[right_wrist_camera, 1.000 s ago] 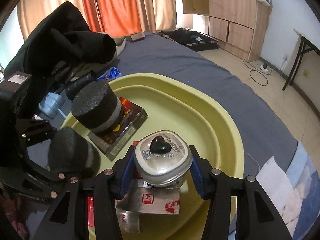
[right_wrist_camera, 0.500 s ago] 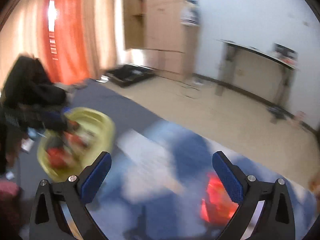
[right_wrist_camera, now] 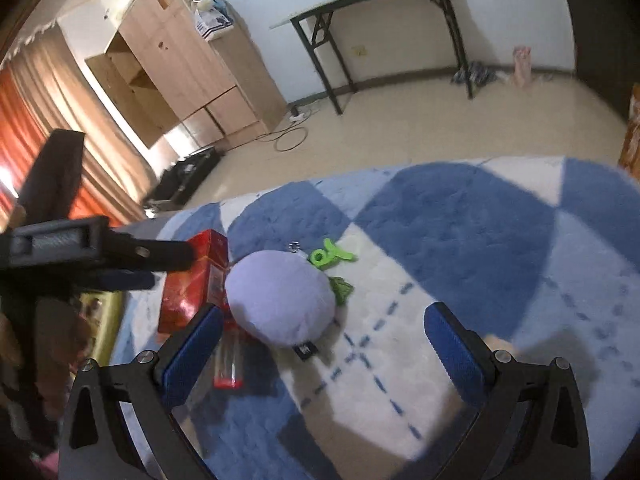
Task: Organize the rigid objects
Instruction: 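Grasp the red Diamond box with the left tool while the right tool grasps the lavender plush ball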
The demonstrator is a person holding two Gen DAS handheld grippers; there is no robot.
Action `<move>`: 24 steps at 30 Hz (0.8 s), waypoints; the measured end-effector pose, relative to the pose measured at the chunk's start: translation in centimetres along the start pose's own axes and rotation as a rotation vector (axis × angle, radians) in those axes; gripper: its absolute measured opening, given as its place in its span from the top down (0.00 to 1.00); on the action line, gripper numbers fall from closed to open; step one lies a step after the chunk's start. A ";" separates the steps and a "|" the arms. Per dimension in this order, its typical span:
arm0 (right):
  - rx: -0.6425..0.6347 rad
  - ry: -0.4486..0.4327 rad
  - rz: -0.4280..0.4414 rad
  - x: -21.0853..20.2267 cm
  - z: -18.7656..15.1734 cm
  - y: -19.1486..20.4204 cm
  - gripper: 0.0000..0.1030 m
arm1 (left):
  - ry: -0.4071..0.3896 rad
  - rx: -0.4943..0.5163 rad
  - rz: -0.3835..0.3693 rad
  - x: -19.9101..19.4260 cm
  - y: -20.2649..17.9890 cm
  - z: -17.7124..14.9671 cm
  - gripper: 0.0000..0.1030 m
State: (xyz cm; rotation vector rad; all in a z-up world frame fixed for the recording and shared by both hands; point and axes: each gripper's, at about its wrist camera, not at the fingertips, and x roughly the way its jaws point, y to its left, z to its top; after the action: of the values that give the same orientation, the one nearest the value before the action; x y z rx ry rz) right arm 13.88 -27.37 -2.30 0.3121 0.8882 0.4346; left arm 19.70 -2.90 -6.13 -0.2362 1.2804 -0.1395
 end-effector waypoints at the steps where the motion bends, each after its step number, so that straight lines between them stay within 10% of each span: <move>1: 0.005 -0.003 0.018 0.5 0.1 -0.1 0.01 | -0.001 -0.002 0.018 0.4 0.0 0.1 0.01; 5: 0.013 0.013 0.055 2.6 1.0 -0.4 0.04 | -0.001 -0.016 0.015 1.5 0.3 0.2 0.18; 8: -0.045 0.018 0.057 3.5 1.2 0.1 0.32 | -0.005 -0.018 -0.007 1.7 0.9 0.1 0.36; 18: -0.149 -0.079 0.055 0.3 0.2 -0.3 0.49 | -0.042 0.001 -0.093 -2.7 4.5 -0.8 0.38; 24: -0.285 -0.085 -0.157 -1.7 -2.4 -2.1 0.49 | -0.019 -0.015 -0.091 -3.6 9.4 -1.4 0.38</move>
State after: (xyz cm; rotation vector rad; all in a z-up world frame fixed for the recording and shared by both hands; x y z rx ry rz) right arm 11.55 -29.82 -3.53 -0.0008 0.7501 0.3928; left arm 17.08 6.87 -5.50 -0.3079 1.2523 -0.2048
